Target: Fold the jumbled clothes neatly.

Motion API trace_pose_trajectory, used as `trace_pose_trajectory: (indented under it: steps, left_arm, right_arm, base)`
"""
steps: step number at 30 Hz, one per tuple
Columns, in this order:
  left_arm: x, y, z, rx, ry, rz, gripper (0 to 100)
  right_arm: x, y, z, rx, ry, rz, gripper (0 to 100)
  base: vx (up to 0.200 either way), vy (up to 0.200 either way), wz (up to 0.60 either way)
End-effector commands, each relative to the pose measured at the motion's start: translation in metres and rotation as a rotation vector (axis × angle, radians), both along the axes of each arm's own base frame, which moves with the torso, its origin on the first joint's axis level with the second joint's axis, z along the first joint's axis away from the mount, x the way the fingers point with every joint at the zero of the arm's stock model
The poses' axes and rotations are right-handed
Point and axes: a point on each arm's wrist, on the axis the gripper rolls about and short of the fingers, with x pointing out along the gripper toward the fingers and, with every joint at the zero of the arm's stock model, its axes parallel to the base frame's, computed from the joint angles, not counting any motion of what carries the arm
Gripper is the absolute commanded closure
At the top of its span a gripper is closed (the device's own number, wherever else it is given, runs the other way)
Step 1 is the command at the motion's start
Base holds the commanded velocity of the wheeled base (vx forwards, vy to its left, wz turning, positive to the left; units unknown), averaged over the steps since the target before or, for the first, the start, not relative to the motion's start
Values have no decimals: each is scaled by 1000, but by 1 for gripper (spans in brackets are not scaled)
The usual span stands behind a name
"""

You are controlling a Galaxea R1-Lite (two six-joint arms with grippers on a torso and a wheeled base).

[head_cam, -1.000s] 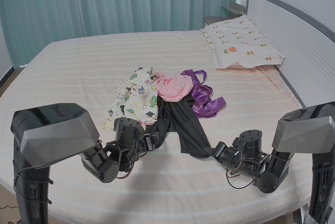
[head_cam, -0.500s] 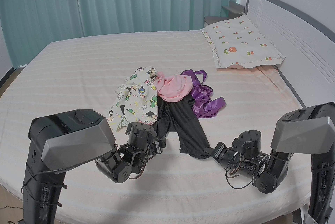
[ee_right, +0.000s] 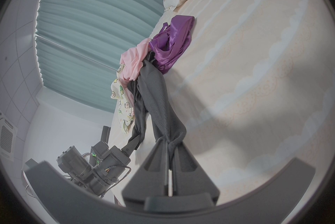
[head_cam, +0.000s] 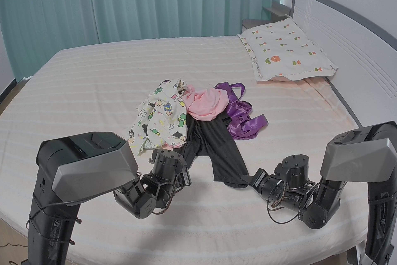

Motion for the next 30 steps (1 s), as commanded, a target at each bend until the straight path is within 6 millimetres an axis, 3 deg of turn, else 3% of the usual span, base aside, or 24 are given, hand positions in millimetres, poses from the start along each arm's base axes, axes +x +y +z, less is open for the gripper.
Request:
trace_pose_trajectory:
  steps: [1,5,6,7,11,17,22,25,30]
  left_arm:
    - [-8,0,22,-99,-19,50,100]
    - [-26,-1,60,-222,-60,69,100]
    - [-26,-1,60,-222,-60,69,100]
    - [-36,2,85,-280,-92,71,100]
    - [-52,9,136,-392,-187,69,100]
    - [-81,25,214,-506,-363,18,100]
    - [-103,39,259,-504,-504,-30,100]
    - [-109,44,264,-488,-524,-29,100]
    - [-109,44,235,-490,-424,-4,100]
  right_arm:
    - [-2,1,17,33,-53,0,100]
    - [-11,1,46,80,-134,16,100]
    - [-11,1,46,80,-134,16,100]
    - [-14,0,62,109,-189,18,100]
    - [-23,-5,101,162,-317,24,100]
    - [-40,-1,186,195,-654,99,100]
    - [-49,1,247,195,-846,133,100]
    - [-55,-2,249,193,-846,149,100]
    - [-55,8,180,89,-636,215,100]
  base:
    - [0,0,0]
    - [0,0,0]
    - [0,0,0]
    - [0,0,0]
    - [0,0,0]
    - [0,0,0]
    - [0,0,0]
    - [0,0,0]
    - [0,0,0]
